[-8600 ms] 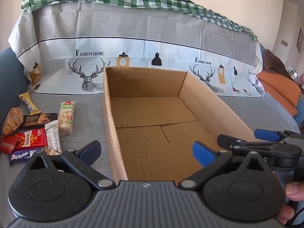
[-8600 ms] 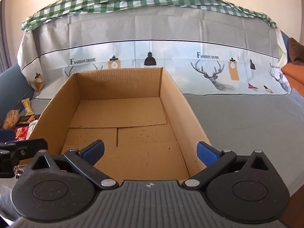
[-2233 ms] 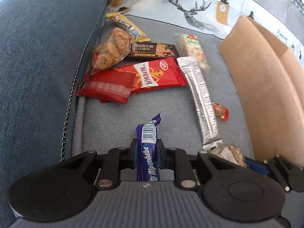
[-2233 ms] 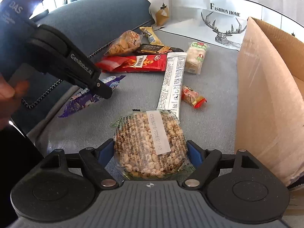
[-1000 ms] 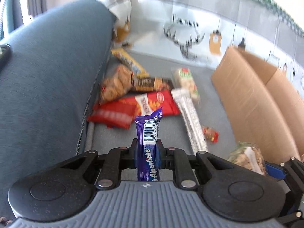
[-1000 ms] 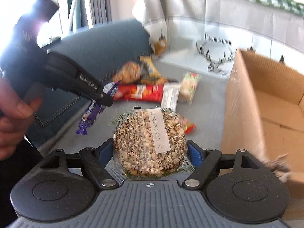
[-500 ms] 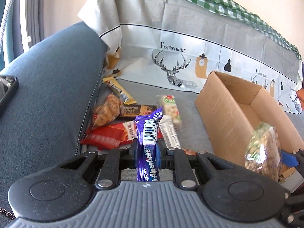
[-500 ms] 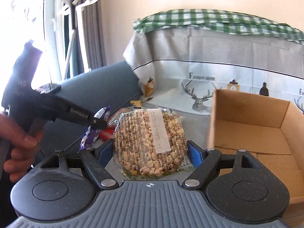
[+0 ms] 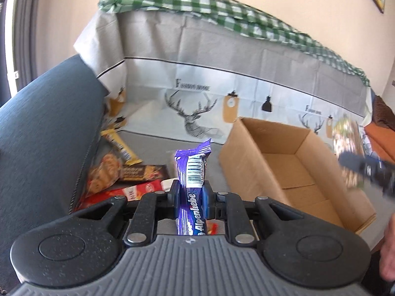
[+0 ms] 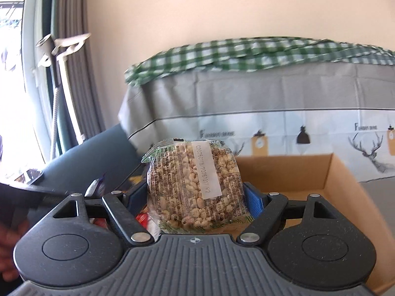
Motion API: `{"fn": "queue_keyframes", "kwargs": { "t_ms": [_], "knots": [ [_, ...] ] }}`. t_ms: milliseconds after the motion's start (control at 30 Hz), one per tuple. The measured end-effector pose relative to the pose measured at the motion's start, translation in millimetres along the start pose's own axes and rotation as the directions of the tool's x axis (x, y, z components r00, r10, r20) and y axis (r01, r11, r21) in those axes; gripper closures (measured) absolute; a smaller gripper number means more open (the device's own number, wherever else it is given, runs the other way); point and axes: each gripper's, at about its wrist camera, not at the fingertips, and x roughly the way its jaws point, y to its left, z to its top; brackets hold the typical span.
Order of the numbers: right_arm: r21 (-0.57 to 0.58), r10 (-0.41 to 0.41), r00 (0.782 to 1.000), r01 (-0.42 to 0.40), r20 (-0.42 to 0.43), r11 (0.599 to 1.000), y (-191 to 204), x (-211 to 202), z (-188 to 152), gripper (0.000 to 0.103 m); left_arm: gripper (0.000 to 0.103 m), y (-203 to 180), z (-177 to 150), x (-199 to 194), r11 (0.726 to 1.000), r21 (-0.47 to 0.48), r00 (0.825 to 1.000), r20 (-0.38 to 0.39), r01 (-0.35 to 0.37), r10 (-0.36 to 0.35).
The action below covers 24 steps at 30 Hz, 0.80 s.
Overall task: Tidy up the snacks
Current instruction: 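Carry the peanut bag with the right tool while the left tool carries the candy over the box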
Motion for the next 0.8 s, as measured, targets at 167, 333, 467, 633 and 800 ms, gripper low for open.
{"fn": "queue_keyframes", "kwargs": {
  "t_ms": [167,333,467,633,800],
  "knots": [
    [-0.021,-0.074,0.996,0.075,0.039,0.997,-37.7,3.5,9.4,0.022,0.085,-13.1,5.9,8.9,1.000,0.006,0.999,0.016,0.030,-0.030],
    [0.086,-0.133,0.991,0.132,0.011,0.988,-73.2,4.1,-1.8,0.022,0.085,-20.2,9.6,18.1,0.991,-0.038,0.990,0.059,0.128,-0.125],
    [0.090,-0.157,0.988,0.155,0.014,0.984,-85.5,1.0,-4.0,0.022,0.085,-37.1,10.3,27.7,0.988,-0.016,0.987,0.053,0.153,-0.152],
    [0.070,-0.186,0.982,0.186,-0.009,0.980,-96.9,4.2,-5.9,0.022,0.085,-61.7,8.0,30.7,0.980,0.046,0.978,0.072,0.193,-0.196],
    [0.070,-0.217,0.976,0.217,-0.018,0.974,-109.5,2.7,-6.2,0.022,0.085,-94.2,8.2,37.8,0.962,0.095,0.964,0.047,0.256,-0.261]
  ]
}}
